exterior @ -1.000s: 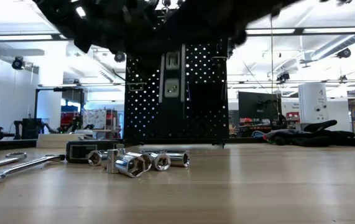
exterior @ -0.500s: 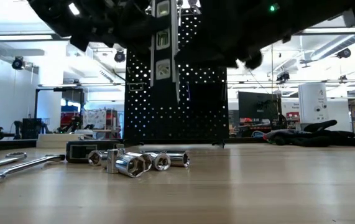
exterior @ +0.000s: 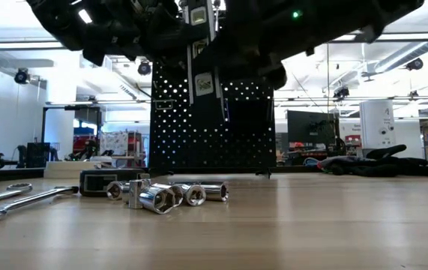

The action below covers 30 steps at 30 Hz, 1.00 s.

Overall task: Hang tools onto peg board
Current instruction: Hang the spirit level on the peg board

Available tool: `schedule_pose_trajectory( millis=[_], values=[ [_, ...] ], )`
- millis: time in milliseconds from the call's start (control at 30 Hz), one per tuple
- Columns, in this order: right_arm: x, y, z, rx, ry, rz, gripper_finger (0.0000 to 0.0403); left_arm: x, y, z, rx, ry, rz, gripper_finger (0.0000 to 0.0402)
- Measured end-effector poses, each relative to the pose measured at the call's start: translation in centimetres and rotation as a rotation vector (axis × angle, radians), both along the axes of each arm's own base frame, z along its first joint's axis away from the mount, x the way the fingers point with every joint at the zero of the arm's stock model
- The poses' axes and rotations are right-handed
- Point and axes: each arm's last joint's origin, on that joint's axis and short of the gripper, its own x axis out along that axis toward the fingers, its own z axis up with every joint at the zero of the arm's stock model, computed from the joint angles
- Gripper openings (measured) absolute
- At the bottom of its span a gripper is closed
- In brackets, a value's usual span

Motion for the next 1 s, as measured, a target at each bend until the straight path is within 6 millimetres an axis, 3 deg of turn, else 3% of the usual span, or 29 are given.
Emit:
schedule_pose_trajectory(
  millis=[167,267,433,600,800,1000],
  values=[
    [0.2,-0.3,0.0,0.042,-0.008,0.047,0.0039,0.0,0.0,-0.1,-0.025,0.013,0.014,0.004],
    [0.3,-0.6,0.3,0.074,-0.044,0.039,0.0038,-0.1,0.1,0.0,-0.073,0.029,0.055,0.0044],
    [0.9,-2.8,0.5,0.066,-0.063,0.004,0.0038,-0.9,0.4,0.4,-0.143,0.108,0.141,0.0136],
    [1.5,-5.9,0.5,0.107,-0.066,0.012,0.0038,-3.7,0.7,1.3,-0.113,0.282,0.369,0.0199],
    [1.4,-7.4,-0.1,0.189,-0.032,0.0,0.0038,-7.4,0.0,2.3,0.029,0.361,0.644,0.0209],
    [0.4,-7.4,-1.5,0.254,-0.014,-0.009,0.0038,-9.5,-1.0,2.6,0.051,0.272,0.707,0.0202]
  ],
)
